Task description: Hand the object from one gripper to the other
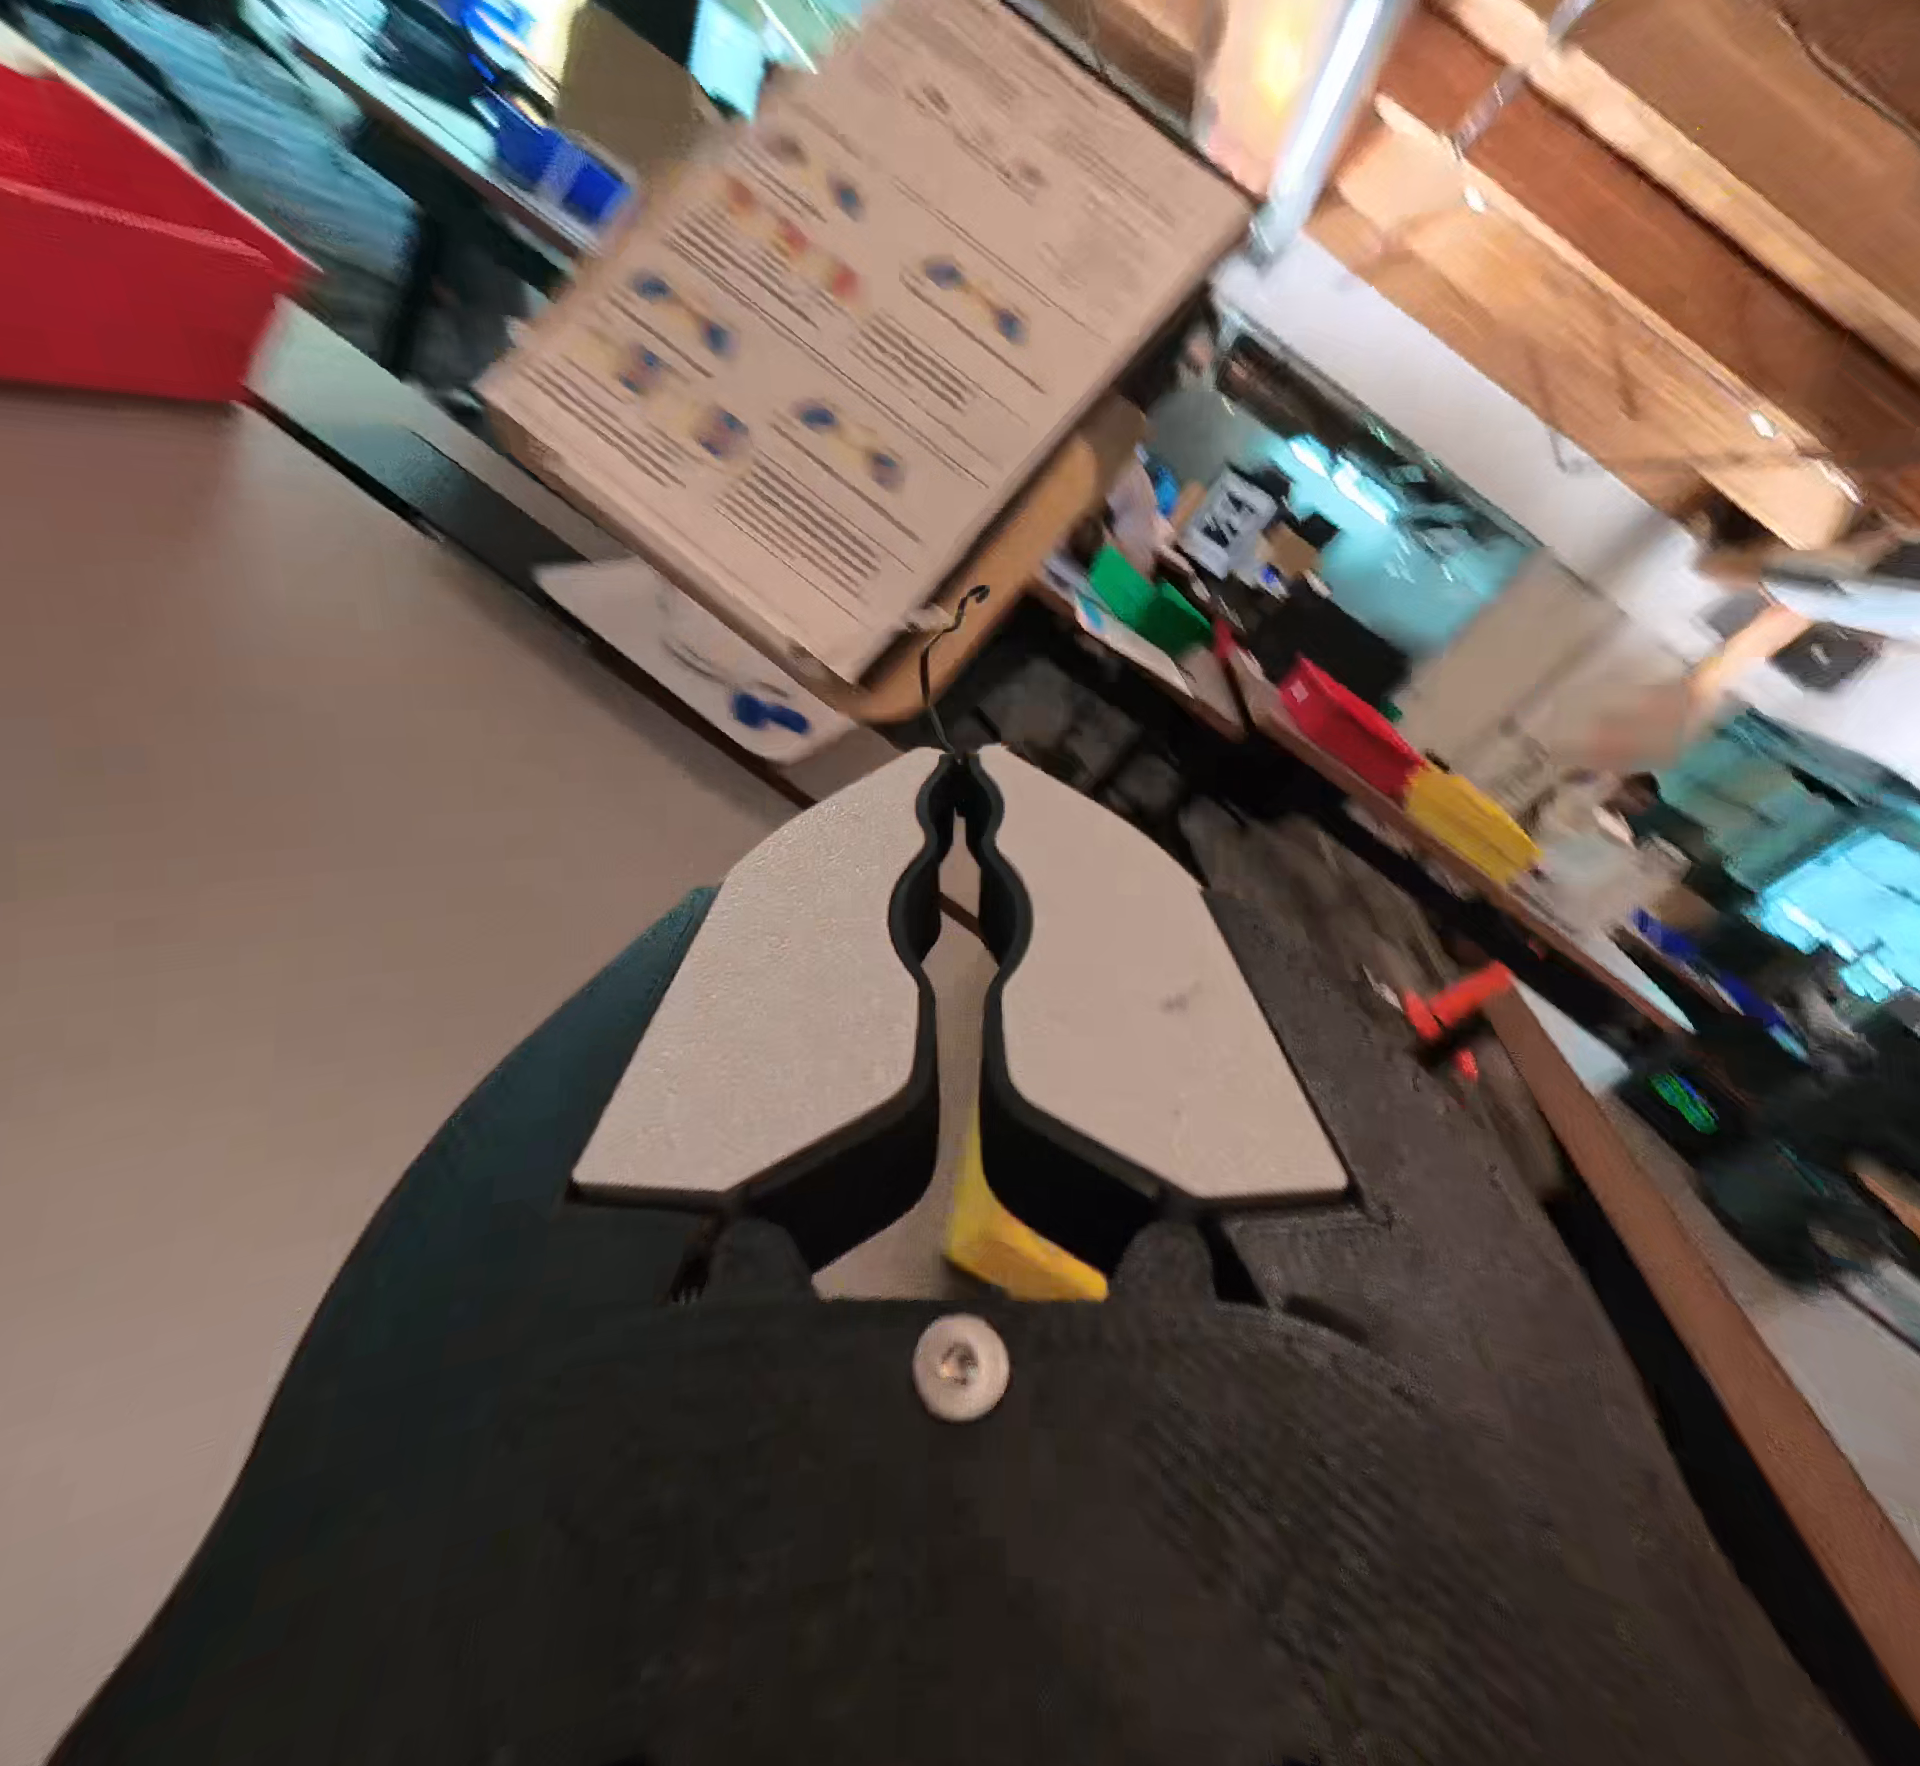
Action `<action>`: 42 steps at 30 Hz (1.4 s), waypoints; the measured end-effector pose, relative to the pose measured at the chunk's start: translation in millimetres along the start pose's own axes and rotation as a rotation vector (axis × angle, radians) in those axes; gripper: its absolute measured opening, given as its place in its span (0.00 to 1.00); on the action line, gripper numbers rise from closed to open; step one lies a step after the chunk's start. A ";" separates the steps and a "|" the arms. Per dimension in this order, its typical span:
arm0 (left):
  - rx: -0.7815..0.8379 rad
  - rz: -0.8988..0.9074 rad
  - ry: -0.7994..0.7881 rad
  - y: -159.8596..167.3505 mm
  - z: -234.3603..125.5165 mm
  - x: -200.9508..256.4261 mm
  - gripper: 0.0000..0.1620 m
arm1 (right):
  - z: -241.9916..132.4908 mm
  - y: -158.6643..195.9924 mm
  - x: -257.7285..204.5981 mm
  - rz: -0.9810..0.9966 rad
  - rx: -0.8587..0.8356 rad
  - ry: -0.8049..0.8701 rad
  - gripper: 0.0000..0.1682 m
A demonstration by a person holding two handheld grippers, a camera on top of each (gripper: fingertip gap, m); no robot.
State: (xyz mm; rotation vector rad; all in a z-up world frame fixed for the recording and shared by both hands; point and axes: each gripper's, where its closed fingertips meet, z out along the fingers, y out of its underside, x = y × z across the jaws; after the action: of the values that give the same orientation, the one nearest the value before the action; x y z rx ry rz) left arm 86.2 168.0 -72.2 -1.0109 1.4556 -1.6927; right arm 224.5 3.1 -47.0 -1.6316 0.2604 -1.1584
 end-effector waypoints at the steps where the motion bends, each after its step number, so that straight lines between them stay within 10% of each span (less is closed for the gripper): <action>1: -0.009 0.006 -0.007 1.6 0.1 -2.2 0.18 | 6.3 18.2 23.3 0.015 -0.068 0.029 0.00; 13: -0.092 -0.068 -0.001 29.4 4.9 -25.8 0.15 | 99.3 177.4 109.1 0.300 -0.399 -0.011 0.00; 25: -0.309 0.033 -0.032 96.5 35.3 -25.0 0.20 | 59.8 192.1 109.9 0.500 -0.418 -0.029 0.30; 32: -0.383 -0.074 0.105 81.4 140.0 7.6 0.39 | 17.7 177.2 108.9 0.463 -0.365 0.087 0.42; 42: -0.840 -0.272 0.054 105.0 330.0 20.0 0.35 | 11.0 172.6 126.9 0.428 -0.316 0.175 0.48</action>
State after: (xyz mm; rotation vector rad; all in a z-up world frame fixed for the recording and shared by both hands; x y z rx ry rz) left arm 368.8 -17.8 -149.1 -1.6615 2.2163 -1.2645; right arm 360.6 -145.2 -121.1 -1.6350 0.8989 -0.9596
